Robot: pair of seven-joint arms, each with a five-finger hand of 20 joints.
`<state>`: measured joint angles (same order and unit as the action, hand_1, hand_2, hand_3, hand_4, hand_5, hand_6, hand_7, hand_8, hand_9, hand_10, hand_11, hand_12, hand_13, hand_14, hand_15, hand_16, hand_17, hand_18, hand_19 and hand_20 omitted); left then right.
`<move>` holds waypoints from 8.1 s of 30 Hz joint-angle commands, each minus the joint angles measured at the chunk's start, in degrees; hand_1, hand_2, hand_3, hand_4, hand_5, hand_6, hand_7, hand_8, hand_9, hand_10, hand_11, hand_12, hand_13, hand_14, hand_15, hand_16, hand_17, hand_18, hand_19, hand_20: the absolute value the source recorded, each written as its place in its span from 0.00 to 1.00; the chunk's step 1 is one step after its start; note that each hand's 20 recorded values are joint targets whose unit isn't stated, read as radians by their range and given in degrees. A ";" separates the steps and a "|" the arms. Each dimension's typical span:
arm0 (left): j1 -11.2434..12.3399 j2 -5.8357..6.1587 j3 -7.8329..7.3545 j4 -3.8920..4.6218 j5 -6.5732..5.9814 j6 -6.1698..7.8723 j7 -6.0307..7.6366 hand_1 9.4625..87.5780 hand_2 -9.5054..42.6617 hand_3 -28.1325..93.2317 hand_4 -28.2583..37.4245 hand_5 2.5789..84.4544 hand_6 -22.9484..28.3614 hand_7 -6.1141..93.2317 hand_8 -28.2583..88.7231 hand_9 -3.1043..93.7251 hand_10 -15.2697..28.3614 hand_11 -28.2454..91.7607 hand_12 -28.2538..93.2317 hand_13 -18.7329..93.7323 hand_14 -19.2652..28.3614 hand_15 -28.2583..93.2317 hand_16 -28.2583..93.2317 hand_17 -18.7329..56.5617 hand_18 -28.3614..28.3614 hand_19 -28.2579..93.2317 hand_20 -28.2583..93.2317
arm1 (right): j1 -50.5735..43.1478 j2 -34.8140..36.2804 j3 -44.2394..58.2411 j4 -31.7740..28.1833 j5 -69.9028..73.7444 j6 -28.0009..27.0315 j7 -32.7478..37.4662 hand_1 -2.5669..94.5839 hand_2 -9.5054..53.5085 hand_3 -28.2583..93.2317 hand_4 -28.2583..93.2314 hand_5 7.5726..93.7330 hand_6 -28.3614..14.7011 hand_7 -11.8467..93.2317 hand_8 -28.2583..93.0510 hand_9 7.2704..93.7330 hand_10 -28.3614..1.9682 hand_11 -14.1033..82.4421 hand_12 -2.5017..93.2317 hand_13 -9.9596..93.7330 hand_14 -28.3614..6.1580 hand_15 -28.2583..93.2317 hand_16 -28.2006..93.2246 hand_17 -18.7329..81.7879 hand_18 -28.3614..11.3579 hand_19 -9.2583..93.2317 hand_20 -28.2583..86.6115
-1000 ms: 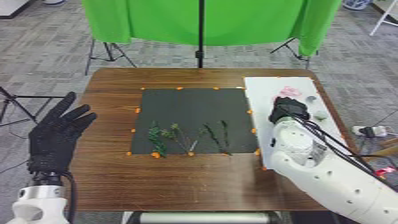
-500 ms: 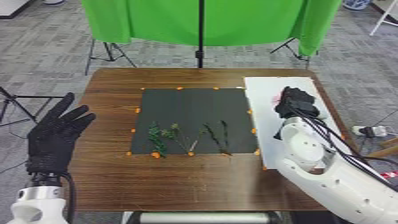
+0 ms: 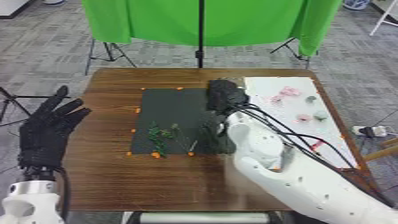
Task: Arrange flowers
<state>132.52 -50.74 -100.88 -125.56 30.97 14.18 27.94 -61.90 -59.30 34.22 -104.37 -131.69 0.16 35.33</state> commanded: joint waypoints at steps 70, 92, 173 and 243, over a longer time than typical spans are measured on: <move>2.02 -0.77 3.43 2.01 -3.14 1.34 3.21 0.17 0.36 0.85 0.05 0.42 0.61 0.14 0.18 0.40 0.79 0.46 0.35 0.39 0.95 0.68 0.18 0.13 0.95 0.63 0.41 | -13.54 17.08 26.18 -1.52 12.24 -2.57 14.62 0.42 0.00 0.88 0.00 0.59 0.67 0.23 0.14 0.68 0.34 0.37 0.17 0.65 0.42 0.83 0.33 0.45 0.06 1.00 0.73; 0.68 -2.03 4.53 2.57 -2.64 0.75 3.10 0.17 0.36 0.85 0.05 0.42 0.59 0.14 0.18 0.40 0.79 0.45 0.35 0.39 0.94 0.68 0.18 0.14 0.95 0.64 0.42 | -9.71 17.03 14.94 8.66 6.65 -2.58 19.96 0.50 0.00 0.89 0.00 0.66 0.72 0.27 0.13 0.70 0.36 0.38 0.17 0.65 0.45 0.83 0.34 0.45 0.04 1.00 0.74; 2.08 -3.65 2.14 1.65 -0.69 0.33 0.14 0.17 0.36 0.85 0.05 0.42 0.61 0.15 0.18 0.40 0.79 0.46 0.35 0.39 0.95 0.68 0.18 0.14 0.95 0.64 0.42 | 7.04 -7.97 1.54 3.80 4.63 -0.86 -0.71 0.47 0.00 0.87 0.00 0.73 0.68 0.26 0.15 0.76 0.55 0.37 0.18 0.68 0.57 0.86 0.35 0.48 0.16 1.00 0.80; 2.92 12.25 15.45 3.62 -17.07 6.04 17.71 0.12 0.32 0.84 0.00 0.37 0.56 0.15 0.18 0.39 0.78 0.45 0.35 0.39 0.95 0.66 0.19 0.13 0.96 0.63 0.45 | -9.49 17.86 13.28 -2.90 2.46 15.30 10.37 0.63 0.00 0.79 0.00 0.95 0.71 0.25 0.25 1.00 0.76 0.35 0.33 0.86 0.71 0.82 0.40 0.56 0.14 1.00 0.79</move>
<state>134.01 -38.44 -84.35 -121.76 13.61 19.91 45.74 -77.96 -36.10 53.49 -98.71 -127.61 14.56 53.64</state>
